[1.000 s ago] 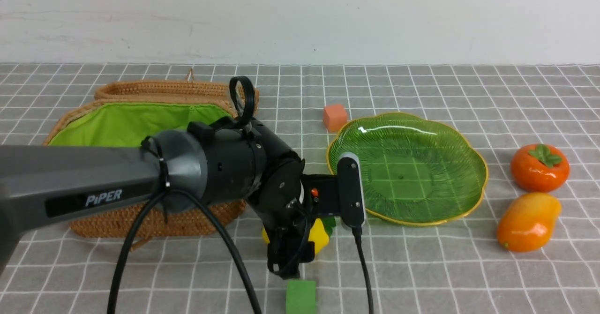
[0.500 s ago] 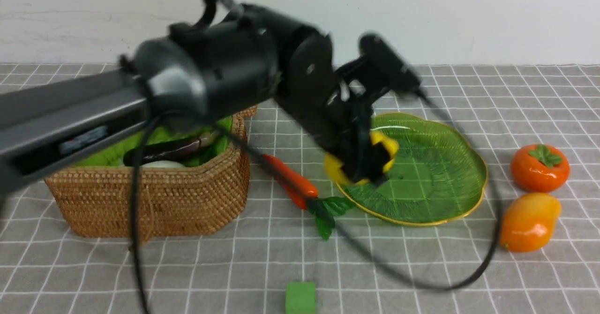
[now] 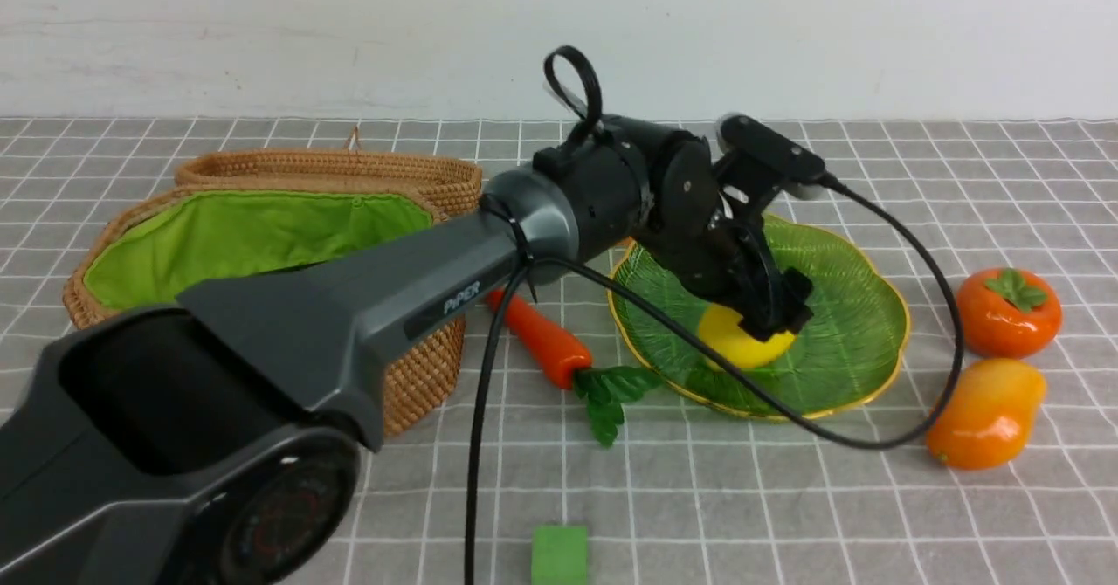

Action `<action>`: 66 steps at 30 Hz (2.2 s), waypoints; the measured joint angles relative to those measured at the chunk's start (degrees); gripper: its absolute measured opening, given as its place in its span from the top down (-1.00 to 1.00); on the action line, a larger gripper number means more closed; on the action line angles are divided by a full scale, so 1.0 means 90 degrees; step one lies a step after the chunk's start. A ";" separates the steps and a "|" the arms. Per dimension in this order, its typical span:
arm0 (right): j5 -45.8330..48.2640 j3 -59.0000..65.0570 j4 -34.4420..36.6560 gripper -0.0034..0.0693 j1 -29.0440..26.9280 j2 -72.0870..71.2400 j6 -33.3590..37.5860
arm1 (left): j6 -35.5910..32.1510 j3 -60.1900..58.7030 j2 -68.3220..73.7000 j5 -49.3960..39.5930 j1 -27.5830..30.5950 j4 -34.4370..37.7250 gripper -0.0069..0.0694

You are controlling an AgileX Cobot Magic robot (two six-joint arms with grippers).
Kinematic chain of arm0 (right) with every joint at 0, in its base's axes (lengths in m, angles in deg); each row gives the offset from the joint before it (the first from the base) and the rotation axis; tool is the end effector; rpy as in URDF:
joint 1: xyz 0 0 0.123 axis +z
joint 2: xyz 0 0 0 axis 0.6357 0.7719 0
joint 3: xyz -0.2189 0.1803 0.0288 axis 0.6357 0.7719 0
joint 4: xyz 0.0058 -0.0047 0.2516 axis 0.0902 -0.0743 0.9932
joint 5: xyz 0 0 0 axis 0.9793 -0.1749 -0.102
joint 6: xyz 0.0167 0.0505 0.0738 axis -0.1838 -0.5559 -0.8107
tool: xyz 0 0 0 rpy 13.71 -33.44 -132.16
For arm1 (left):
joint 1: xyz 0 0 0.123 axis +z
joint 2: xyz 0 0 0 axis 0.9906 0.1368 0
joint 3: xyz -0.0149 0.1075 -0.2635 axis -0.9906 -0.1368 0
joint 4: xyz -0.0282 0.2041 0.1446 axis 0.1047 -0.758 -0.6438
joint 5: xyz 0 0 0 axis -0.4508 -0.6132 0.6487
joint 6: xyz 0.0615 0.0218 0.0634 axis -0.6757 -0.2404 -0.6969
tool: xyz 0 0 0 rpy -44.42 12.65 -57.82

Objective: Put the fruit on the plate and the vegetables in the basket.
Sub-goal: Grab a lemon with your left arm and place it on the plate on the right, then use the left arm to grab a carrot and put it into the left basket

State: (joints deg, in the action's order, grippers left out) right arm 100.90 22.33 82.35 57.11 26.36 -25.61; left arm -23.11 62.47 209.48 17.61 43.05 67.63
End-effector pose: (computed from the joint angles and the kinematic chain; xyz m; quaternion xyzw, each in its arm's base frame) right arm 0.0196 0.0373 0.3976 -0.1697 0.8231 0.2448 0.4835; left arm 0.4128 -0.3477 0.2258 0.3870 0.8378 -0.1487 0.3552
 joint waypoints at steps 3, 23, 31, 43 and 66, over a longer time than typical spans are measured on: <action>0.0000 0.0000 -0.0016 0.41 0.0000 0.0000 0.0000 | 0.0044 0.0015 -0.0117 -0.0250 0.0035 0.0006 -0.93; -0.0002 0.0005 -0.0327 0.41 0.0000 0.0000 0.0174 | 0.5073 0.0064 -0.0628 -0.3567 0.0308 -0.2180 -0.05; 0.0099 0.0005 -0.0334 0.40 0.0000 0.0000 0.0237 | 0.5774 0.0052 -0.0164 -0.3255 0.0365 -0.2437 -0.56; 0.0411 0.0005 -0.0334 0.38 0.0000 0.0000 0.0352 | 0.6210 0.0052 0.0472 -0.3016 0.0365 -0.2624 -0.50; -0.0182 0.0005 -0.0355 0.38 0.0000 0.0000 0.0377 | 0.2408 -0.0135 -0.2818 -0.3585 -0.0116 -0.3208 -0.14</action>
State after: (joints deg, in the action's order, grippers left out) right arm 99.27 22.38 79.16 57.11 26.36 -22.22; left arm -1.44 61.25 184.12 -14.65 42.00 38.76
